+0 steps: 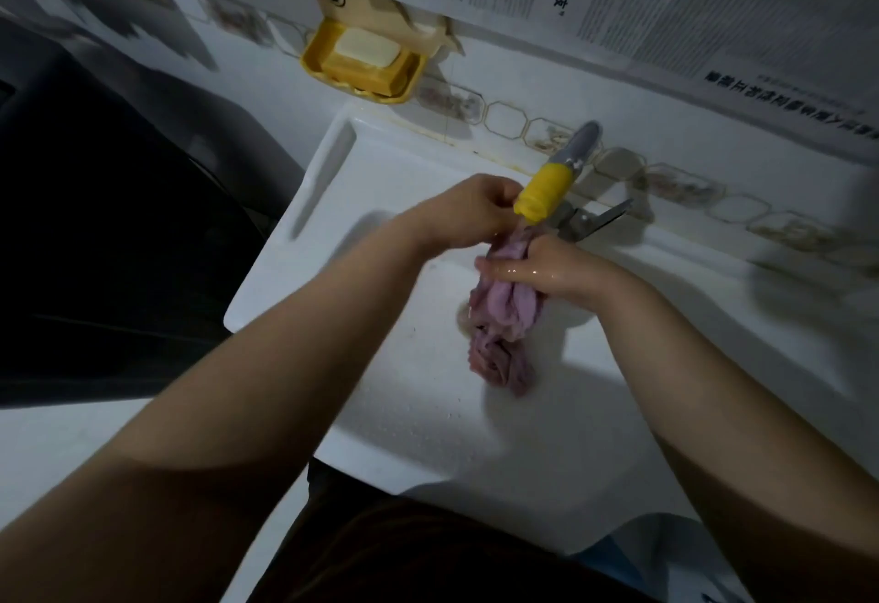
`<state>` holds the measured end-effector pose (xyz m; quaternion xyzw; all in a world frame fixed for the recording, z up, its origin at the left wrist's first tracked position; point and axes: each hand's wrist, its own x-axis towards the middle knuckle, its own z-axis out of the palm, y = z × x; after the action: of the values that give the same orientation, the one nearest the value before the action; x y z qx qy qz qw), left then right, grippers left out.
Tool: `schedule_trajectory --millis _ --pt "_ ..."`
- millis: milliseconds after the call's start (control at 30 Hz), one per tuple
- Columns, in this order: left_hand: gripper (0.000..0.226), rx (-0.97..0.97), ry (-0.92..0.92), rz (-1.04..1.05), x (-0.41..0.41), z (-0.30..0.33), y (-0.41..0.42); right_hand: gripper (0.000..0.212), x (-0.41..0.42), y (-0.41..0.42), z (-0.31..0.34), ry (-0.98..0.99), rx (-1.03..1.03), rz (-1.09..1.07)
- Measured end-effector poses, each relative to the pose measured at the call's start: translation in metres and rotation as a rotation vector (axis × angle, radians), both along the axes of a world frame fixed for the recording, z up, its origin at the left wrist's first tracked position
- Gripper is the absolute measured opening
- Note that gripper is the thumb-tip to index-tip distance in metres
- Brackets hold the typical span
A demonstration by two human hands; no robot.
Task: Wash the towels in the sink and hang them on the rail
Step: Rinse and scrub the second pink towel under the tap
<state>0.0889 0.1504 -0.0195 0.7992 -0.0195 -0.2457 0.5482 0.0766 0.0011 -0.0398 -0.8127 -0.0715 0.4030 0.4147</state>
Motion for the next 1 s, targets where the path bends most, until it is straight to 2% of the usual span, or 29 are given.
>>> schedule_trajectory --millis 67,167,233,267,333,400,433,500,567,667,733,800,867,933,1000 --pt "0.046 -0.096 0.095 0.177 -0.010 -0.009 -0.007 0.013 0.003 0.002 -0.005 -0.040 0.135 -0.232" --pt "0.085 -0.193 0.315 0.206 -0.031 -0.036 -0.002 0.017 0.007 -0.002 -0.001 0.084 0.421 -0.580" --pt "0.081 -0.355 0.305 0.210 -0.045 -0.052 0.004 0.021 0.010 -0.009 -0.002 0.078 0.508 -0.667" --pt "0.071 -0.396 0.253 0.248 -0.051 -0.060 0.006 0.022 0.012 -0.012 -0.004 -0.005 0.467 -0.681" --pt "0.053 -0.433 0.174 0.343 -0.058 -0.061 0.007 0.029 0.014 -0.015 -0.009 -0.276 0.188 -0.611" --pt "0.046 -0.404 0.131 0.459 -0.057 -0.054 0.002 0.037 0.009 -0.014 -0.009 -0.485 -0.041 -0.562" --pt "0.047 -0.356 0.129 0.533 -0.054 -0.048 -0.004 0.039 0.006 -0.011 -0.007 -0.528 -0.052 -0.592" --pt "0.053 -0.285 0.200 0.717 -0.042 -0.044 -0.015 0.038 -0.004 0.003 -0.002 -0.537 0.013 -0.670" --pt "0.046 -0.341 0.343 0.865 -0.031 -0.040 -0.024 0.044 -0.020 0.023 -0.001 -0.488 0.074 -0.660" --pt "0.037 -0.514 0.466 0.844 -0.025 -0.042 -0.037 0.048 -0.027 0.044 0.001 -0.477 -0.045 -0.550" --pt "0.036 -0.542 0.563 0.810 -0.034 -0.033 -0.045 0.039 -0.008 0.039 -0.002 -0.456 -0.193 -0.584" --pt "0.033 -0.586 0.630 0.752 -0.037 -0.027 -0.050 0.040 0.004 0.035 -0.004 -0.413 -0.225 -0.663" --pt "0.036 -0.588 0.626 0.739 -0.033 -0.025 -0.043 0.036 -0.011 0.045 0.004 -0.433 -0.149 -0.696" --pt "0.038 -0.660 0.581 0.763 -0.029 -0.026 -0.034 0.043 -0.031 0.056 0.010 -0.537 -0.130 -0.615" --pt "0.039 -0.536 0.572 0.727 -0.030 -0.020 -0.037 0.037 -0.027 0.049 0.012 -0.549 -0.213 -0.609"
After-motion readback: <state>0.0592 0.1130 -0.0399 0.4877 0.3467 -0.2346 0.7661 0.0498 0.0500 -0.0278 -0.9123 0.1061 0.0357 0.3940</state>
